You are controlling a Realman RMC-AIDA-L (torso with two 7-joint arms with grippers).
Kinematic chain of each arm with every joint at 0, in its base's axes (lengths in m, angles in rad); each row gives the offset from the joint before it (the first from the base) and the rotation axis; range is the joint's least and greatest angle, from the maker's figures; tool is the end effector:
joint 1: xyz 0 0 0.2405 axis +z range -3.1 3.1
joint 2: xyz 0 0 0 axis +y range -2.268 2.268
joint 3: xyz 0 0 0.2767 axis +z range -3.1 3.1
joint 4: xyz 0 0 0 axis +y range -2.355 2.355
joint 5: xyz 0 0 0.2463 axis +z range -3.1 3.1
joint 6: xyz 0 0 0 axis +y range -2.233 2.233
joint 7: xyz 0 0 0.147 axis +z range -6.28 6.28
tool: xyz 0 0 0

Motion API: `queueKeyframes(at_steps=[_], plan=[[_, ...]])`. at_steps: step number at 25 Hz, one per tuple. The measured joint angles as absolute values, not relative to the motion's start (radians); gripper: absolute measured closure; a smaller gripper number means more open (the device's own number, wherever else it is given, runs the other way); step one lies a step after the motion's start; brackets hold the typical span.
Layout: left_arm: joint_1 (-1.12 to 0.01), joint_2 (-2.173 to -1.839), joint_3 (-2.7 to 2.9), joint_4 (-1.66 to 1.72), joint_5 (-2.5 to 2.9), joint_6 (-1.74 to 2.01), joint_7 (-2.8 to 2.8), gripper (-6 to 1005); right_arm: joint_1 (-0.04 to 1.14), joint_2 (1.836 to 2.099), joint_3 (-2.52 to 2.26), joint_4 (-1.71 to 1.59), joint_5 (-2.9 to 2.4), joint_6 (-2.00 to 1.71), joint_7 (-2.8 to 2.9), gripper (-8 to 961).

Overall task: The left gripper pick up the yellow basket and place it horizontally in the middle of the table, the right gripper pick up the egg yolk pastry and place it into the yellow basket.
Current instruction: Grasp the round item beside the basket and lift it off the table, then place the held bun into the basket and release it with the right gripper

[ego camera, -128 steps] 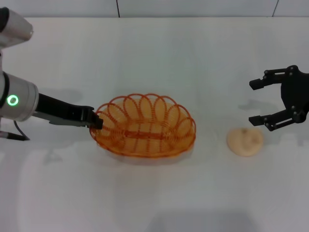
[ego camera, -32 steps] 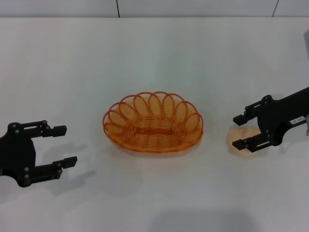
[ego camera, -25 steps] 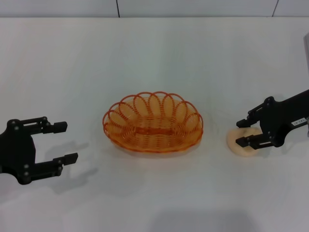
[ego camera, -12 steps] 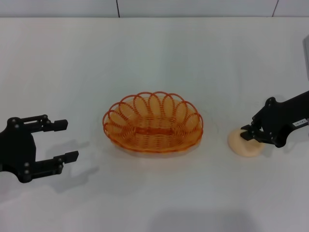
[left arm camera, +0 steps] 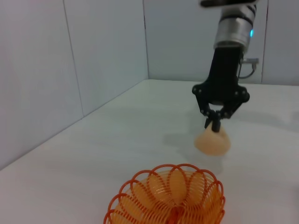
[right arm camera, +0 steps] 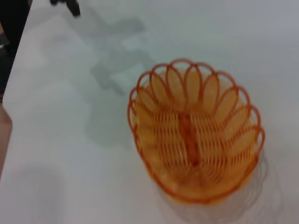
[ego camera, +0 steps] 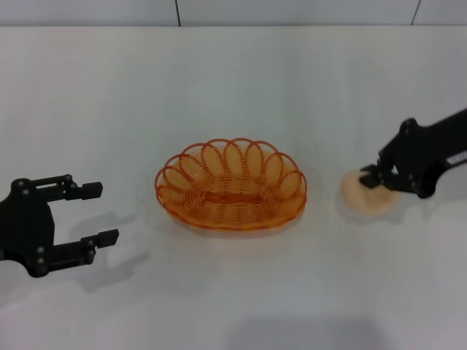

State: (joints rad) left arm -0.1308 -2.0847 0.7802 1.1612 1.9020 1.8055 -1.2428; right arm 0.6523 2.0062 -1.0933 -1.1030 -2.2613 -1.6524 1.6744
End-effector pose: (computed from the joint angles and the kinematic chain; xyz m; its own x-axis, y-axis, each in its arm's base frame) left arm -0.3346 0.2658 0.0681 0.9192 0.1049 0.3796 0.2344 -0.9202 -0.3133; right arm 0.2061 0.4094 0.0228 0.9929 -0.0982 0.0669 -0.0906 -0.9899 -0.1087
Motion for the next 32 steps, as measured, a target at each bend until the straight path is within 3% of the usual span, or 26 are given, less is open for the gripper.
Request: queueKeyframes(at_steps=[9,32], plan=[[-0.132,-2.085,0.782,1.161,1.902,1.805,-1.245,335,0.737,2.014,-1.155,-1.167,-2.135,-1.688,1.801,918],[-0.131,-2.082,0.773,1.161,1.916,1.808,-1.247,335,0.821,2.029,-1.53,-0.962,-1.965,-1.304,1.921,907]])
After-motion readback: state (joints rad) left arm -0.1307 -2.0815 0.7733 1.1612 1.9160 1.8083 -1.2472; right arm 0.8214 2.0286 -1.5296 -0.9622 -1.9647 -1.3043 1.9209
